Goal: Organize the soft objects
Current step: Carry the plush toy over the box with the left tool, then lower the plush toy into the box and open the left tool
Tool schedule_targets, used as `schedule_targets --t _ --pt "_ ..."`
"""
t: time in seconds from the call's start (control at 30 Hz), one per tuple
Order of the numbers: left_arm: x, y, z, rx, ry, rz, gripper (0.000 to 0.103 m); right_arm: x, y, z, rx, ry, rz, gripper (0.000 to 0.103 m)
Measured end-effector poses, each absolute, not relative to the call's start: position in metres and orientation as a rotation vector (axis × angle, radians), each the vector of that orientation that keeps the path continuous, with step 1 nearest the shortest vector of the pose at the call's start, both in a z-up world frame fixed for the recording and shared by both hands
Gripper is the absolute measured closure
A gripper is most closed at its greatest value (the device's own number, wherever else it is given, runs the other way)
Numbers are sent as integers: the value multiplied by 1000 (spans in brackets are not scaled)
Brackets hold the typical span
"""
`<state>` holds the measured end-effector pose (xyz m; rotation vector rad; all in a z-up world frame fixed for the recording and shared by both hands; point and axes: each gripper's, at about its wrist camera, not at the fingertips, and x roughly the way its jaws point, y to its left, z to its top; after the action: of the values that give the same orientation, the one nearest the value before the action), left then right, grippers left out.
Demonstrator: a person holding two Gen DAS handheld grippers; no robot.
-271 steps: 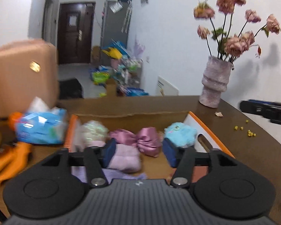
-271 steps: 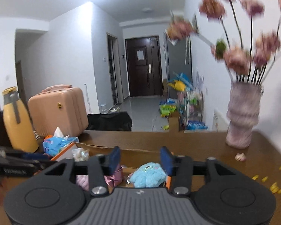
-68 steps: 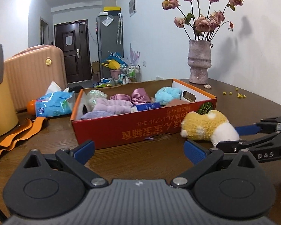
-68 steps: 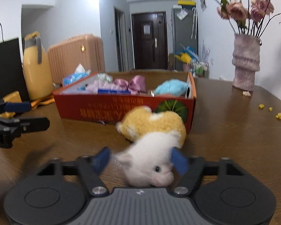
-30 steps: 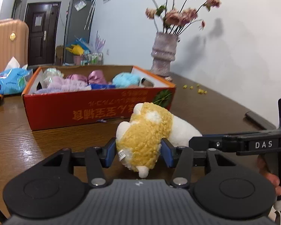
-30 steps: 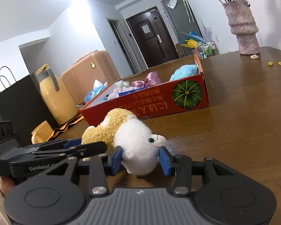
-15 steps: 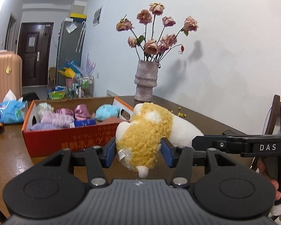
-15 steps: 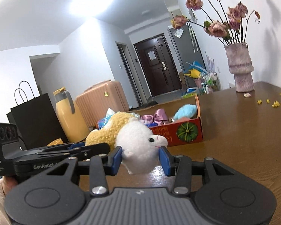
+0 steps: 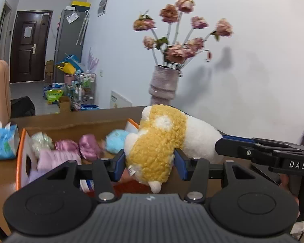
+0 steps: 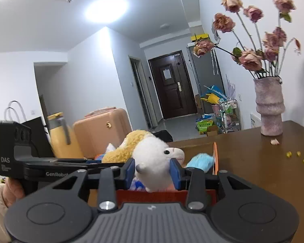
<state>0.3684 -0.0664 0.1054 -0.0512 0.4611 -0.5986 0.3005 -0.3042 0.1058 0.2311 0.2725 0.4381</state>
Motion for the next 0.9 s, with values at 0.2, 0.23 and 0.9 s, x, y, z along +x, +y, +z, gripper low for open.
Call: schedule_targets --t 0.2,0.23,0.9 --pt "451 -63 92 -102 569 -599 53 385 -295 108 222 326 394 66" --pt "465 -62 86 -120 599 -616 52 396 -295 106 225 330 387 66" --pt "521 -33 40 -125 649 -487 18 471 -272 68 221 403 416 69"
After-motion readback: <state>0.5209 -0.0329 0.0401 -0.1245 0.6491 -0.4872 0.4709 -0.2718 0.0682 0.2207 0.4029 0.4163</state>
